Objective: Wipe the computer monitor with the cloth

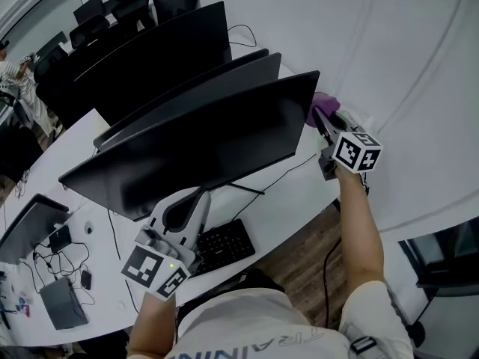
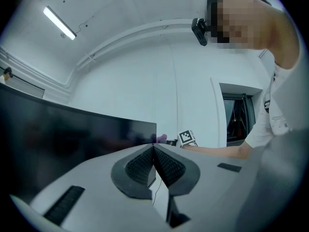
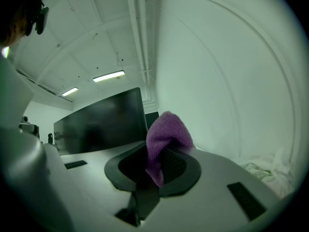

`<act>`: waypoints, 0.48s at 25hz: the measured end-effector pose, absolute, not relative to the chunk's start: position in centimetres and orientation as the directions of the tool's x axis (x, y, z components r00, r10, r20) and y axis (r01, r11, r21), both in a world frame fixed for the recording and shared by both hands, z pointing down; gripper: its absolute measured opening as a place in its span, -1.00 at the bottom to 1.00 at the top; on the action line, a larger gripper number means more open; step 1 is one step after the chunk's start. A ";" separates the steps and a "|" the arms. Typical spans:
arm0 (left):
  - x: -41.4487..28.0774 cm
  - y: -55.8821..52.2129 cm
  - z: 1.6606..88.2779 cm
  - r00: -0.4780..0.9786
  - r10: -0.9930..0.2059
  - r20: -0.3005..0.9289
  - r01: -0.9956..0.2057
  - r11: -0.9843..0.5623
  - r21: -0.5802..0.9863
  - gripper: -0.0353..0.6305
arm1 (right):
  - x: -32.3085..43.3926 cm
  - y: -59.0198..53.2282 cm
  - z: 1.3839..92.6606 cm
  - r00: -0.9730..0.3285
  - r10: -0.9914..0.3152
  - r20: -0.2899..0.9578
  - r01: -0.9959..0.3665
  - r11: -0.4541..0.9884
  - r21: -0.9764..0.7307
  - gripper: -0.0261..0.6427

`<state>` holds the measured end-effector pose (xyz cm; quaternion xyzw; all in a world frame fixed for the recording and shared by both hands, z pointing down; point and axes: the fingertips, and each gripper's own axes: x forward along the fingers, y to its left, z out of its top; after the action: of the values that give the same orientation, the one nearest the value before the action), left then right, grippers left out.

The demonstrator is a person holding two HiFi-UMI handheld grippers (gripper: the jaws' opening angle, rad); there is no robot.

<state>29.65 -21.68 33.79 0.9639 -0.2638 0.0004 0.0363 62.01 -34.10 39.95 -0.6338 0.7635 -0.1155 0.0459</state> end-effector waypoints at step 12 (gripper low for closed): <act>29.1 -21.6 34.2 0.855 -0.517 0.031 -0.518 -0.853 0.067 -0.87 | 62.3 -34.0 46.5 -0.193 -0.966 0.172 -0.957 0.147 -0.250 -0.73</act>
<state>29.14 -21.64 34.22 0.9625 -0.2688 0.0058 0.0366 62.25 -33.97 46.50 -0.6350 0.7571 -0.1527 0.0146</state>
